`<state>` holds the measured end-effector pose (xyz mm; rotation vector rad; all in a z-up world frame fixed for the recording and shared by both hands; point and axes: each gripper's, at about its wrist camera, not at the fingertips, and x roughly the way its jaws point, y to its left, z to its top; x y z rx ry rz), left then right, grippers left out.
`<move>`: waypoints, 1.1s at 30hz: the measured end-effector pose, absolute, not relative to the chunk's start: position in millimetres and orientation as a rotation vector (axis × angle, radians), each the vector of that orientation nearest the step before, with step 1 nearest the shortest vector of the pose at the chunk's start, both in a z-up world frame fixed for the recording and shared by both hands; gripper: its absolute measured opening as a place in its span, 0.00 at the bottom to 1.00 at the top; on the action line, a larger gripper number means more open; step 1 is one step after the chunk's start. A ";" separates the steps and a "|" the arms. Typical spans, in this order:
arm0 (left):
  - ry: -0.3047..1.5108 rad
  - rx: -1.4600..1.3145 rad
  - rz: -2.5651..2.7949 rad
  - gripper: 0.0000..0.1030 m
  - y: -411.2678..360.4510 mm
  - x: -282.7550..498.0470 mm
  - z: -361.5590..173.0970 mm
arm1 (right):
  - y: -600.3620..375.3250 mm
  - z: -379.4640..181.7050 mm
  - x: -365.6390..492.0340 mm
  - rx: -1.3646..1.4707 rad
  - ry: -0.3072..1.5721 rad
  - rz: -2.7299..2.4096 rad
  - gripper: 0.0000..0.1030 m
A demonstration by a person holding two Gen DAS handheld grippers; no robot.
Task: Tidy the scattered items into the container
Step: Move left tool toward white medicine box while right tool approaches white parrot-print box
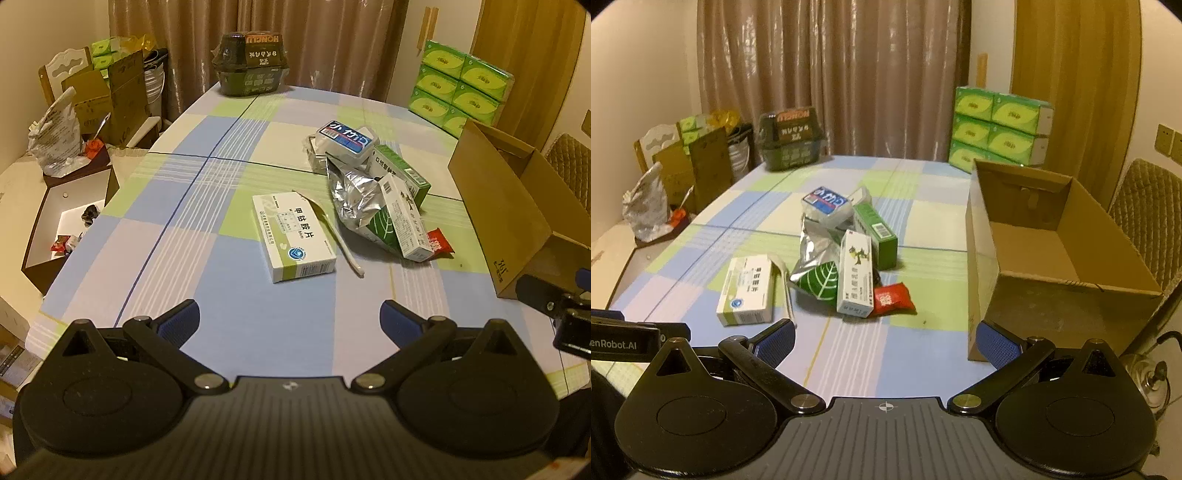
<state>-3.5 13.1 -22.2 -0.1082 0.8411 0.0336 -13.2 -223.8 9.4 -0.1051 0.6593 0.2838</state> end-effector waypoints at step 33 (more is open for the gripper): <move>0.893 -0.130 0.056 0.99 20.5 9.0 -36.8 | -219.2 -5.9 11.1 -0.029 0.753 0.309 0.98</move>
